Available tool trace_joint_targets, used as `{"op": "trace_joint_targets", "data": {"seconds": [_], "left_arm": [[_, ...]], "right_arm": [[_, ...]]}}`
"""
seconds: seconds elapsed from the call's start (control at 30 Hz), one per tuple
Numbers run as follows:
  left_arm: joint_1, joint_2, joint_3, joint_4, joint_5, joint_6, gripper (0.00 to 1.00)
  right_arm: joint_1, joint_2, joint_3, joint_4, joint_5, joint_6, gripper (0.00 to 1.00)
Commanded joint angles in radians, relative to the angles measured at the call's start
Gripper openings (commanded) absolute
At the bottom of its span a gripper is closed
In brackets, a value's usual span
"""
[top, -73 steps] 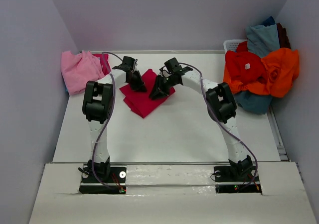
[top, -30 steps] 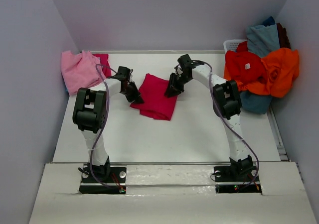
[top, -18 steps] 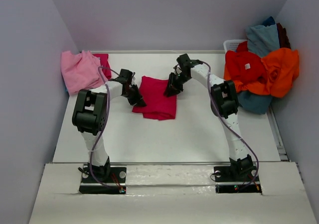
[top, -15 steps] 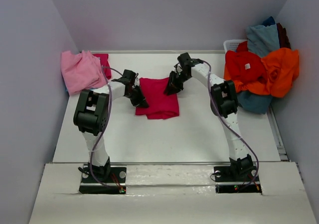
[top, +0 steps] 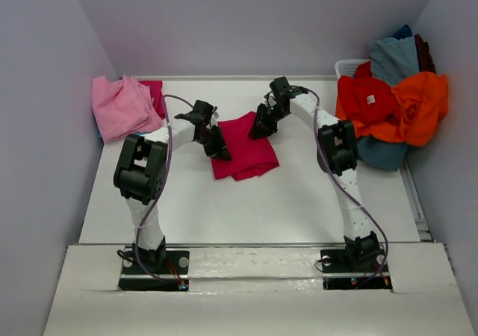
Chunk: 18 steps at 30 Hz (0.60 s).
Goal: Fold and stack the t-shirts
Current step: Fold the tshirt
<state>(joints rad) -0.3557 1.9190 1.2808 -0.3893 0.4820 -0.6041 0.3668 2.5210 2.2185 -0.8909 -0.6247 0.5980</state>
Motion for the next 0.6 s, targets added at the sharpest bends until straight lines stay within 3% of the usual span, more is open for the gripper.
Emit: {"op": "trace_joint_targets", "data": {"seconds": [0.0, 0.27, 0.57], "left_arm": [[-0.006, -0.035, 0.132, -0.066, 0.006, 0.049, 0.17], [-0.006, 0.027, 0.287, -0.080, 0.036, 0.081, 0.17], [0.003, 0.158, 0.364, -0.062, 0.052, 0.053, 0.17]], "right_arm": [[-0.005, -0.119, -0.039, -0.023, 0.016, -0.038, 0.36], [-0.005, -0.202, -0.065, -0.068, -0.021, -0.046, 0.36], [-0.005, -0.277, -0.325, 0.023, -0.059, -0.047, 0.36]]}}
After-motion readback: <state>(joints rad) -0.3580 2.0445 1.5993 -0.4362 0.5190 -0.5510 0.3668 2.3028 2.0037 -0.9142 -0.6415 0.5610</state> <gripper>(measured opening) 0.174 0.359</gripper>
